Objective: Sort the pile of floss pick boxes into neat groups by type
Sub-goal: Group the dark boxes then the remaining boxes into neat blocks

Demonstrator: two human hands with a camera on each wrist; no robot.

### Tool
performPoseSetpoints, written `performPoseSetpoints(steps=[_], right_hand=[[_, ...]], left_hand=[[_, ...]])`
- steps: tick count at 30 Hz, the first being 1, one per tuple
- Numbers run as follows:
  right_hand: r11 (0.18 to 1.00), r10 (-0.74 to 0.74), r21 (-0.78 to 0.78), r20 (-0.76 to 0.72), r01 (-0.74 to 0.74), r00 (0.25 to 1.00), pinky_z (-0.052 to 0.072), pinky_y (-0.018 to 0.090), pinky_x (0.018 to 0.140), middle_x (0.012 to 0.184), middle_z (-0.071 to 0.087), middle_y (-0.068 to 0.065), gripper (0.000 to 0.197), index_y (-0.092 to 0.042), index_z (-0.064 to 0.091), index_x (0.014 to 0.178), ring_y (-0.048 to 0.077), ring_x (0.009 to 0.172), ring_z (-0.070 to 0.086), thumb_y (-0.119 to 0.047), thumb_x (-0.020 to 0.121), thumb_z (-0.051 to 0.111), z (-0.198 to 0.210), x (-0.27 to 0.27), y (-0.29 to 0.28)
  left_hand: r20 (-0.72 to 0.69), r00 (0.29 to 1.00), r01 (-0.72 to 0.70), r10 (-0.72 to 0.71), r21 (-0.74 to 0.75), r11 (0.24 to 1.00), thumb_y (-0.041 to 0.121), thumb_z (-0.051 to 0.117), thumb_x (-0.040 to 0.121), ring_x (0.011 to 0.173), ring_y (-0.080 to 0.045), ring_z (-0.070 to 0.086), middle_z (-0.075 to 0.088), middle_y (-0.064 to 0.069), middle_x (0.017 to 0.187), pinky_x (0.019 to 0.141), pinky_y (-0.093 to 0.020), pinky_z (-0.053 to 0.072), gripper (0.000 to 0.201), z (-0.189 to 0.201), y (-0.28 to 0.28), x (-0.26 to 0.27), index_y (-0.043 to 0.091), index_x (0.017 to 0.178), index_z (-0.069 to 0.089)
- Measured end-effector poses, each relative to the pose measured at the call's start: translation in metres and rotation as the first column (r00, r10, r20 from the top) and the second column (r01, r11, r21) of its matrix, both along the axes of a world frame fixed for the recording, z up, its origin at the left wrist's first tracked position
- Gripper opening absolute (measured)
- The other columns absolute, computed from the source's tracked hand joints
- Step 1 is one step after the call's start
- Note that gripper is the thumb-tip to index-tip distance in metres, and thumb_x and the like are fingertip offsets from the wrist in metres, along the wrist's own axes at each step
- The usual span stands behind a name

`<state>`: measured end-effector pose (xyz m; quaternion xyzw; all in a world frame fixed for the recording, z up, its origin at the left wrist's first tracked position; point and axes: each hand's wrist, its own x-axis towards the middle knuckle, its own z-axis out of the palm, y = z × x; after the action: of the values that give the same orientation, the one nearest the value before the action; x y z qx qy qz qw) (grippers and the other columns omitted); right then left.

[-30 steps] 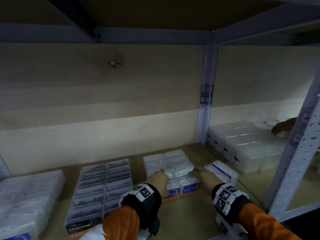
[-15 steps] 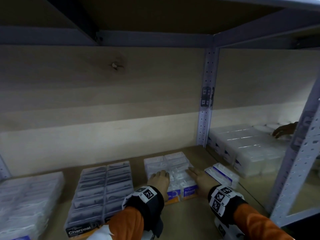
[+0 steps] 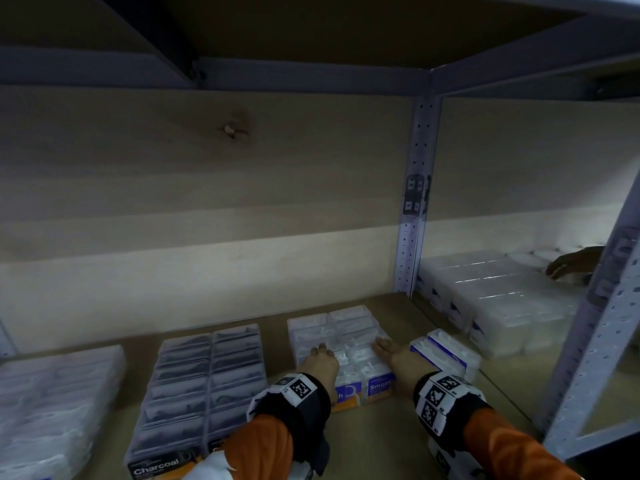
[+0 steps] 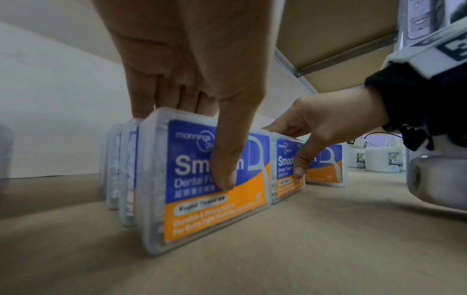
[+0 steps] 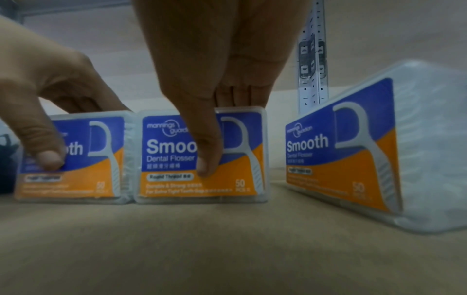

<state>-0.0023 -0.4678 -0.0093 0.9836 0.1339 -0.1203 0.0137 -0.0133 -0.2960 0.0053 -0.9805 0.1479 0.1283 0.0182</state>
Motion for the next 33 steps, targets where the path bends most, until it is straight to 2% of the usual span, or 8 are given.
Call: performPoseSetpoints(steps=[4, 9, 18, 26, 29, 31, 33], right_hand=[[1.0, 0.003, -0.019, 0.012, -0.003, 1.0, 0.009, 0.033, 0.122, 0.16, -0.003, 0.009, 0.079, -0.009, -0.001, 0.151, 0.021, 0.149, 0.005, -0.017, 0.094, 0.053, 0.0, 0.002, 0.001], [1.0, 0.003, -0.005, 0.014, -0.003, 1.0, 0.008, 0.03, 0.121, 0.16, -0.004, 0.009, 0.08, -0.009, -0.001, 0.151, 0.021, 0.149, 0.004, -0.014, 0.094, 0.053, -0.001, 0.004, 0.001], [1.0, 0.002, 0.008, 0.024, -0.002, 1.0, 0.01, 0.032, 0.122, 0.16, -0.002, 0.009, 0.08, -0.009, 0.0, 0.152, 0.021, 0.149, 0.005, -0.013, 0.093, 0.054, -0.002, 0.005, 0.001], [1.0, -0.01, 0.027, 0.027, 0.009, 1.0, 0.008, 0.031, 0.122, 0.16, -0.004, 0.009, 0.079, -0.009, -0.002, 0.151, 0.021, 0.149, 0.004, -0.018, 0.095, 0.052, -0.001, 0.002, 0.001], [1.0, -0.01, 0.019, 0.027, 0.009, 1.0, 0.006, 0.031, 0.121, 0.16, -0.005, 0.01, 0.075, -0.01, -0.001, 0.152, 0.021, 0.149, 0.003, -0.02, 0.097, 0.049, 0.0, -0.003, -0.001], [0.999, -0.015, 0.046, 0.029, 0.014, 0.999, 0.004, 0.028, 0.12, 0.16, -0.006, 0.009, 0.072, -0.011, 0.001, 0.152, 0.021, 0.149, 0.003, -0.017, 0.097, 0.047, 0.003, -0.007, -0.004], [0.992, -0.045, 0.117, 0.023, 0.042, 0.999, 0.009, 0.022, 0.117, 0.16, -0.001, 0.008, 0.068, -0.012, 0.005, 0.152, 0.02, 0.148, 0.011, -0.016, 0.098, 0.046, 0.009, -0.012, -0.01]], left_hand=[[0.001, 1.0, -0.006, 0.006, -0.003, 1.0, 0.01, 0.066, 0.084, 0.139, -0.033, 0.028, 0.016, -0.02, 0.154, 0.113, -0.039, 0.033, 0.084, 0.001, 0.0, 0.001, -0.006, 0.147, 0.013], [-0.002, 1.0, -0.017, 0.017, -0.011, 1.0, 0.007, 0.065, 0.084, 0.136, -0.033, 0.032, 0.024, -0.02, 0.149, 0.111, -0.038, 0.035, 0.079, 0.003, 0.0, 0.001, -0.006, 0.145, 0.017], [-0.008, 1.0, -0.025, 0.025, -0.007, 1.0, 0.007, 0.064, 0.085, 0.137, -0.033, 0.031, 0.023, -0.021, 0.15, 0.112, -0.037, 0.035, 0.08, 0.005, -0.002, 0.004, -0.009, 0.145, 0.014], [0.021, 1.0, 0.004, -0.005, 0.058, 0.998, 0.009, 0.066, 0.084, 0.136, -0.033, 0.031, 0.024, -0.02, 0.149, 0.111, -0.039, 0.035, 0.076, 0.003, -0.002, 0.005, -0.005, 0.144, 0.021], [0.058, 0.998, 0.033, -0.04, 0.108, 0.994, 0.015, 0.069, 0.083, 0.133, -0.033, 0.036, 0.031, -0.019, 0.145, 0.11, -0.041, 0.033, 0.074, 0.002, -0.001, 0.006, -0.004, 0.141, 0.027], [0.075, 0.994, 0.072, -0.082, 0.125, 0.989, 0.027, 0.07, 0.082, 0.13, -0.033, 0.039, 0.035, -0.018, 0.142, 0.109, -0.041, 0.031, 0.076, 0.002, 0.001, 0.007, -0.001, 0.14, 0.03], [0.091, 0.989, 0.11, -0.118, 0.098, 0.989, 0.045, 0.068, 0.08, 0.128, -0.032, 0.04, 0.038, -0.016, 0.141, 0.11, -0.041, 0.03, 0.083, 0.002, 0.002, 0.009, 0.001, 0.14, 0.031]])
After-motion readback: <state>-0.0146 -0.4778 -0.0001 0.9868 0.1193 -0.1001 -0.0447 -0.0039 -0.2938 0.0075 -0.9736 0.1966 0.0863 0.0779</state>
